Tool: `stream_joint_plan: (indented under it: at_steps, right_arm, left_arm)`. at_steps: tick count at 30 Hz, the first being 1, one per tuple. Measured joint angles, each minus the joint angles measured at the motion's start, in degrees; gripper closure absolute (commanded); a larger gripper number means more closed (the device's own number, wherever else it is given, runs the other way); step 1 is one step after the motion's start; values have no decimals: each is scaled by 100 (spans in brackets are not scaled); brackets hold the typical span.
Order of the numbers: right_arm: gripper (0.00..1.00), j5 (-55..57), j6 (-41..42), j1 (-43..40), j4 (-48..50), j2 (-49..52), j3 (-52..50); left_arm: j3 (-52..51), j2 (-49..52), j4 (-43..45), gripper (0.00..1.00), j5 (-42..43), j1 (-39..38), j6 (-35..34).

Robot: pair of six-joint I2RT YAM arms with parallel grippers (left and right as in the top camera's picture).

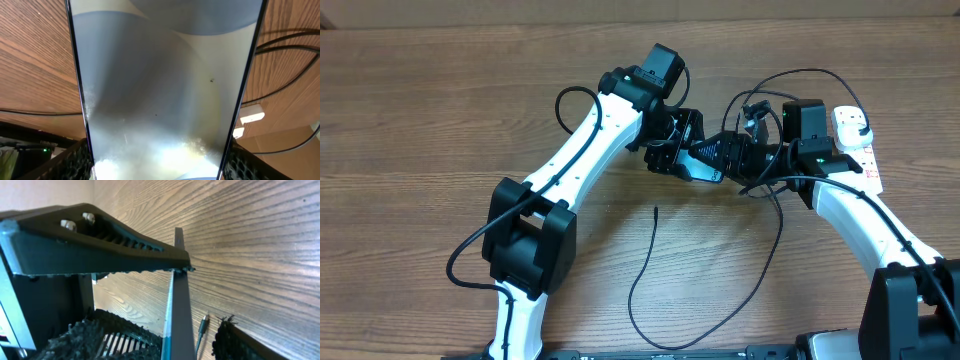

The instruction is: Plug charger to phone and switch on socket

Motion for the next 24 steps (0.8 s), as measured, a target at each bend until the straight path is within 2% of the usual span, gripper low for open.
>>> stream_joint_plan:
  at_steps: [11,17,24]
  right_arm:
    - [60,4,-15,0,-17,0,0]
    - [68,83,-28,0,-55,0,0]
    - [73,149,-20,0,-61,0,0]
  left_arm:
    - [0,0,107,96,-15,-118,-155]
    - [0,0,105,96,-15,-129,-236]
    - [0,0,129,96,-7,-127,-256]
